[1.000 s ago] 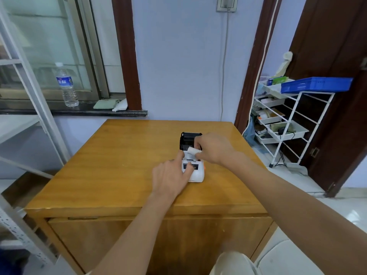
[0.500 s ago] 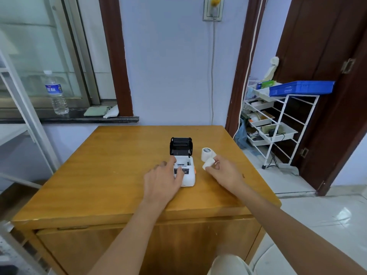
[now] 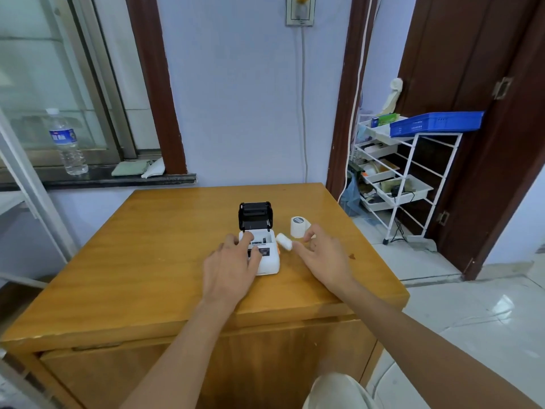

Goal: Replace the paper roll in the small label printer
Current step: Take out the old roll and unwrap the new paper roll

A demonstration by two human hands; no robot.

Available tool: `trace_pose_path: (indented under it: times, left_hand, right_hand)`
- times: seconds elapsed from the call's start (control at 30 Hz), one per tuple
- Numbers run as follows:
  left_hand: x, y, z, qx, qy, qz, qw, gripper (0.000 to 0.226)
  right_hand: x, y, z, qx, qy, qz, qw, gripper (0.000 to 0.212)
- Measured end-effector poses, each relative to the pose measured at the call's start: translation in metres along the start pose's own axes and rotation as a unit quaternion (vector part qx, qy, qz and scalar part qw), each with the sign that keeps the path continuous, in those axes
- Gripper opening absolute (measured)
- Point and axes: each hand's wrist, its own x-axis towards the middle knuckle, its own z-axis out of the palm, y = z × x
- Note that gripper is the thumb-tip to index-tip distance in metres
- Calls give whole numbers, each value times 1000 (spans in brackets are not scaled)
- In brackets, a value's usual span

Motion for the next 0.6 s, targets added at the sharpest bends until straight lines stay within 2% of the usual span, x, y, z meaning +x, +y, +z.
trace_pose_path:
  times: [0.07, 0.2, 0.27, 0.37, 0.47, 0.53, 0.6]
  left_hand:
    - [1, 0, 0, 3, -7, 4, 1000, 40]
    - [2, -3, 3, 12, 12, 26, 1000, 35]
    - [2, -3, 6, 14, 23, 36, 999, 32]
    - [3, -3, 10, 0, 28, 32, 999, 30]
    - [4, -3, 9, -5, 30, 30, 999, 31]
    - [3, -4, 8, -6, 32, 32, 999, 31]
    - [2, -4, 6, -6, 32, 35, 999, 30]
  right_hand:
    - [-2, -2, -5, -1, 25, 4, 1000, 22]
    - [8, -5, -10, -60, 141, -1, 988, 13]
    - [23, -6, -11, -110, 155, -14, 982, 14]
    - [55, -7, -9, -168, 57, -5, 984, 47]
    - [82, -9, -1, -142, -50, 61, 987, 69]
    - [91, -4, 9, -113, -87, 90, 986, 67]
    - [92, 1, 16, -101, -86, 85, 987, 48]
